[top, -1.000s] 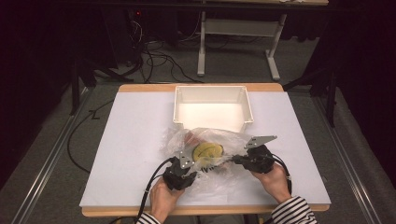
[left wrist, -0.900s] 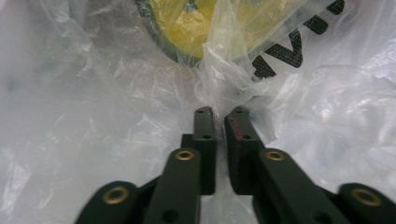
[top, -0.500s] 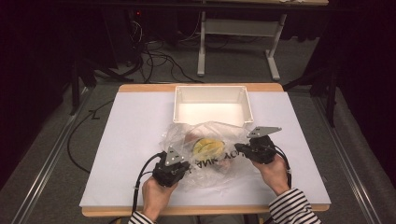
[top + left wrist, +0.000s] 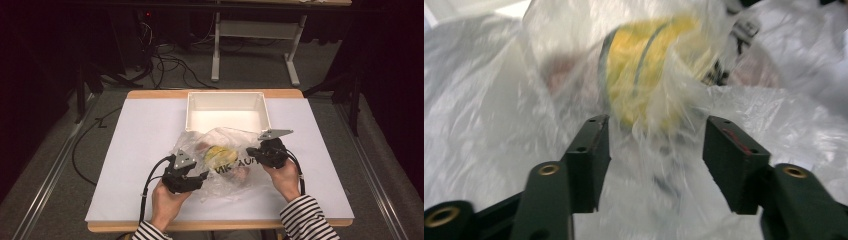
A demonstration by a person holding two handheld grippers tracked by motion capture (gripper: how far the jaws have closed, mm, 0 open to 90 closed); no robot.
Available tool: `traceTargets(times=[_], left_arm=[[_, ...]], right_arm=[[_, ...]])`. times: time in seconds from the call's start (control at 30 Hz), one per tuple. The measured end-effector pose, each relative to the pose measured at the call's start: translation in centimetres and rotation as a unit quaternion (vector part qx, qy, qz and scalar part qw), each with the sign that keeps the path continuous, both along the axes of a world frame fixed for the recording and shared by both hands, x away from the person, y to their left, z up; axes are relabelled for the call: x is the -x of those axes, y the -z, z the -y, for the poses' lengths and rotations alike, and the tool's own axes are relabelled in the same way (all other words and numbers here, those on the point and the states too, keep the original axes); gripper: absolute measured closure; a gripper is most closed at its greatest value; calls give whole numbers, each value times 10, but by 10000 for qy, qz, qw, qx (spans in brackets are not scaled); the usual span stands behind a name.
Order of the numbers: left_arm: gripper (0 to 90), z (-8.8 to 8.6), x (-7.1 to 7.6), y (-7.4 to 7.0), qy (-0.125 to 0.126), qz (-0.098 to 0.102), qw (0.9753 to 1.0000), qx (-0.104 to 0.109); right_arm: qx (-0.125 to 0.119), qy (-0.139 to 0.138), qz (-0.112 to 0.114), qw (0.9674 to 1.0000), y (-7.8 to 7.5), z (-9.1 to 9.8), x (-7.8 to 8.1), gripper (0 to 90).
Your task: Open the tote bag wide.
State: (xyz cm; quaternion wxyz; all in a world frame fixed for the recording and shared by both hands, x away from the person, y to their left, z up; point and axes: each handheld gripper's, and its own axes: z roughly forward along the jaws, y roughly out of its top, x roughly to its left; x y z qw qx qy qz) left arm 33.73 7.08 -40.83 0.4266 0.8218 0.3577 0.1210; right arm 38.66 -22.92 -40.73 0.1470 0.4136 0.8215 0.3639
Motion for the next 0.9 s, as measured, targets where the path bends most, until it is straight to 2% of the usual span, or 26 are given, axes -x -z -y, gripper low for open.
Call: traceTargets(times=[0.07, 0.17, 0.27, 0.33, 0.47, 0.53, 0.67, 0.73, 0.83, 0.9], left_arm=[[415, -1, -2, -7, 25, 34, 9999, 94], [385, 3, -8, -15, 166, -30, 9997, 193], [366, 10, -12, -19, 250, -68, 9995, 176], [353, 19, -17, -19, 279, -134, 9995, -1], [372, 35, -26, -9, 230, -88, 9985, -496], [464, 41, -31, -3, 282, -182, 9973, -652], [770, 47, -36, 3, 460, -203, 9952, -840], [866, 46, -38, 3, 425, -198, 9956, -807], [896, 41, -43, 0, 310, -245, 9972, -629], [899, 39, -46, -2, 280, -252, 9974, -607]], right_arm=[[15, -13, 34, 10000, -1, -3, -1, 900], [76, -5, 0, 10000, -1, -6, -4, 900], [106, 5, -31, 9999, 1, -8, -8, 900], [62, 38, -52, 10000, 2, -9, -10, 900], [82, 1, -65, 9999, 3, -13, -10, 900], [74, -18, -76, 9999, 3, -15, -9, 900], [89, -36, -85, 9999, 4, -15, -8, 898], [74, -79, -67, 9999, 4, -15, -6, 870], [-24, -108, 38, 9999, -1, -12, 6, 818], [-107, -180, 124, 9997, -6, -9, 17, 787]])
